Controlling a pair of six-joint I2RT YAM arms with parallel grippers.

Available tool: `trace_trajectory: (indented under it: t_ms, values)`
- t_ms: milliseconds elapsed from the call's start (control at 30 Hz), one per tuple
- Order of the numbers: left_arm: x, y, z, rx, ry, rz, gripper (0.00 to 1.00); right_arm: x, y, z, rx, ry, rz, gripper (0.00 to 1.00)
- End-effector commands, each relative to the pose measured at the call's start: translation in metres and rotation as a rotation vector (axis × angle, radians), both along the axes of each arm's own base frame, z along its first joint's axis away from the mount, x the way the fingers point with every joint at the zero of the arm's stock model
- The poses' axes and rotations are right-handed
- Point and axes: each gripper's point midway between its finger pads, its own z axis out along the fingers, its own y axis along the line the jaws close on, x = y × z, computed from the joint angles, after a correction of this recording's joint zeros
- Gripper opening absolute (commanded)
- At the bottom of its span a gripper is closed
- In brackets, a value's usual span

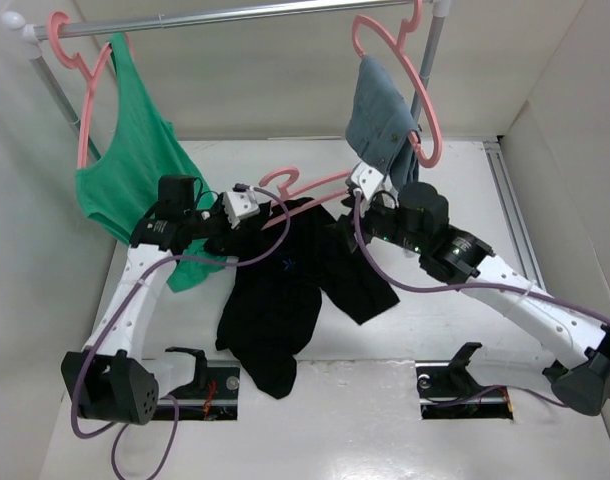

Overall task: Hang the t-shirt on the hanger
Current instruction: Place tshirt on hanger

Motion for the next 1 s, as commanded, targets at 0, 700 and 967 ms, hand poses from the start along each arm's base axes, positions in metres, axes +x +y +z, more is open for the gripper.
trace_trajectory:
  t_ms: [0, 700, 967]
  values:
    - [-0.015, -0.004, 0.012, -0.118, 0.011, 0.032, 0.0, -0.01, 0.01, -0.016, 0.029, 0.095, -0.059, 0.71]
    - [-0.027, -0.008, 0.039, -0.32, 0.086, 0.197, 0.0, 0.06, 0.093, -0.062, 0.436, 0.389, -0.259, 0.69]
    - [-0.033, -0.01, 0.046, -0.345, 0.079, 0.195, 0.0, 0.078, 0.112, -0.1, 0.417, 0.488, -0.298, 0.41]
